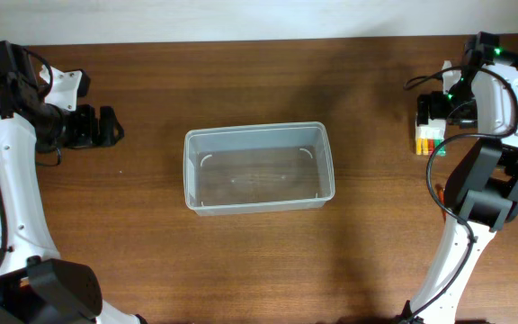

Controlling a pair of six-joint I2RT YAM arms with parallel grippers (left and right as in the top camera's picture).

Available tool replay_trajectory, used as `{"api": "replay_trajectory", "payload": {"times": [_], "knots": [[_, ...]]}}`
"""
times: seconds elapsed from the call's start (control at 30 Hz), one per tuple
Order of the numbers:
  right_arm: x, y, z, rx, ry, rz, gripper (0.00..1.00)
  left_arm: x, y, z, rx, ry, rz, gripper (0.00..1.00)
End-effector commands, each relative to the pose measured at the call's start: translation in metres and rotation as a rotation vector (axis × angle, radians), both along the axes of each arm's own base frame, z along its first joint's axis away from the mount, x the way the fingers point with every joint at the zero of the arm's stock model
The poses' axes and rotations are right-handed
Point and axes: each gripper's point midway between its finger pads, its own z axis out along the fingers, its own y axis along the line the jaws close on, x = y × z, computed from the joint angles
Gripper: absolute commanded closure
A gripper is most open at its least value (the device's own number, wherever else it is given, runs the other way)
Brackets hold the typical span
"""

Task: Pack container
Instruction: 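Lower and close the right gripper on the blister pack's top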

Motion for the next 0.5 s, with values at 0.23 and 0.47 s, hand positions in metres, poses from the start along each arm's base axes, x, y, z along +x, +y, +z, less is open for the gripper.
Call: {"api": "replay_trajectory", "payload": {"times": [0.23, 0.47], "knots": [[-0.0004, 0.0001, -0.0092, 0.013, 0.014, 0.011, 0.01, 0.0047, -0.0001, 0.0063, -0.014, -0.023, 0.008, 0.01], [-0.0011, 0.0003, -0.0145, 0.017, 0.024, 0.01, 0.01, 0.0046, -0.0001, 0.0062, -0.014, -0.022, 0.008, 0.01]]}}
